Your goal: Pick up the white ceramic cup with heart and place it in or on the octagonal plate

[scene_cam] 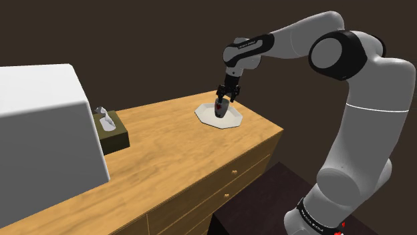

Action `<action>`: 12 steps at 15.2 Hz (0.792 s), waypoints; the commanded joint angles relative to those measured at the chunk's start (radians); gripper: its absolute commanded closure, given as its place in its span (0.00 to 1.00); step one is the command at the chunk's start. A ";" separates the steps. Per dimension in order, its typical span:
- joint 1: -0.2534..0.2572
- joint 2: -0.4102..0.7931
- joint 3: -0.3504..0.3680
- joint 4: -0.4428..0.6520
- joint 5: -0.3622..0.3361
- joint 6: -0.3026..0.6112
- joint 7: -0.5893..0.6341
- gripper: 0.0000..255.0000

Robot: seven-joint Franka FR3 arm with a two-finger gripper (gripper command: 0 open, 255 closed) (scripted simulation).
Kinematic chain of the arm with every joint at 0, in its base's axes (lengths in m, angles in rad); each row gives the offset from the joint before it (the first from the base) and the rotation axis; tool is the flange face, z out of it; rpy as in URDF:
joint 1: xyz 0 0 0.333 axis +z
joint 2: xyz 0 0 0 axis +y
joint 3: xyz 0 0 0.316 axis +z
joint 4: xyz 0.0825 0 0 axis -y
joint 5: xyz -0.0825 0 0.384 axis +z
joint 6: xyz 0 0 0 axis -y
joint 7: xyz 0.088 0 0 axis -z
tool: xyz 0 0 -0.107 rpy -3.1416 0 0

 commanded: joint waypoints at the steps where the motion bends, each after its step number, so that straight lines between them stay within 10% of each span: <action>1: -0.002 -0.009 -0.001 0.022 -0.002 -0.031 0.001 0.00; 12: -0.006 -0.027 -0.005 0.090 -0.006 -0.118 0.005 0.00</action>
